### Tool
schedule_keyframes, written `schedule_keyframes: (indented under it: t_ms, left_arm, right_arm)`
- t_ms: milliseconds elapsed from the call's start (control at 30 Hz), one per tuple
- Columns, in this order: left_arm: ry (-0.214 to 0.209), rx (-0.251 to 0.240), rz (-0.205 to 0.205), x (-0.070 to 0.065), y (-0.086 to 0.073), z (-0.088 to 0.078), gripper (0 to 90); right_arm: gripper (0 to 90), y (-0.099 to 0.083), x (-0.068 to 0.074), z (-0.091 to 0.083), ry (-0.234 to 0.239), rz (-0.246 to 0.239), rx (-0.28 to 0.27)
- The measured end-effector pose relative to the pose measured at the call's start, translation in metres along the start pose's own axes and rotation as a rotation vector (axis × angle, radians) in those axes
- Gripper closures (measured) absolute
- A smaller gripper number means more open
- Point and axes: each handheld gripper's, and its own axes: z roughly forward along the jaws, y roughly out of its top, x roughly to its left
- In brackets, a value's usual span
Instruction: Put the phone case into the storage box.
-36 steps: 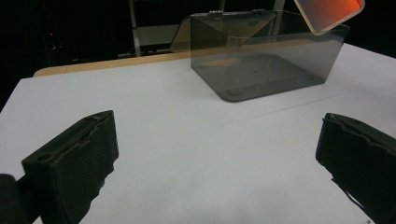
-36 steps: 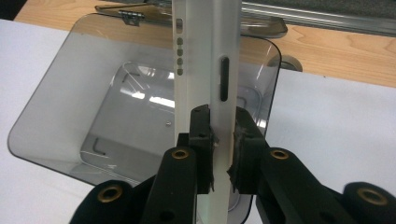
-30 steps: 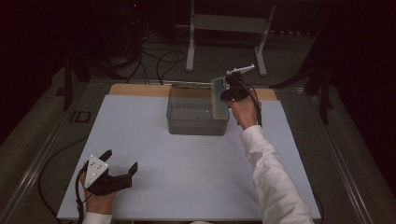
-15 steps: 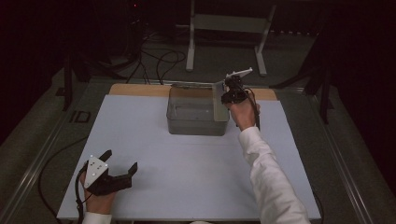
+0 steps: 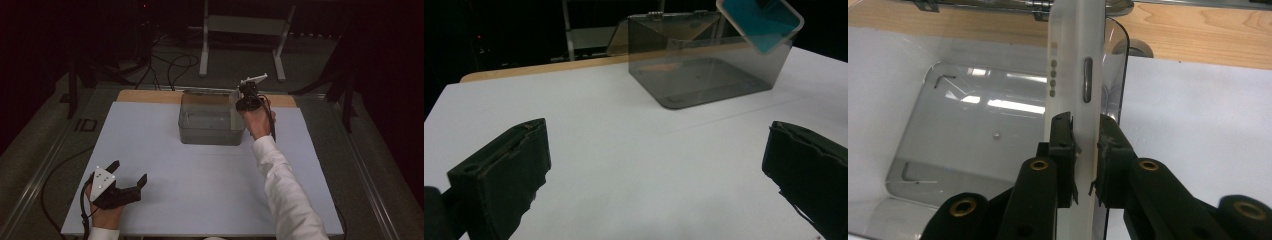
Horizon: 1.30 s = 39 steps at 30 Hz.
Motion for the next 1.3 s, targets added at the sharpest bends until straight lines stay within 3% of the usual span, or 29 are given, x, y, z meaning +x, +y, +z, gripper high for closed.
schedule_keyframes:
  t_ms: [500, 667, 1300]
  left_arm:
    - [-0.002, 0.000, 0.000, 0.001, 0.000, 0.000, 0.3]
    - [-0.002, 0.001, 0.000, 0.001, 0.000, 0.000, 0.3]
    - [-0.004, 0.000, -0.004, 0.001, 0.000, 0.001, 0.3]
  right_arm:
    - [80.7, -0.001, 0.005, 0.022, -0.039, -0.003, 0.043]
    - [80.7, -0.002, 0.008, 0.026, -0.049, -0.021, 0.053]
    - [80.2, -0.004, 0.009, 0.043, -0.091, -0.014, 0.105]
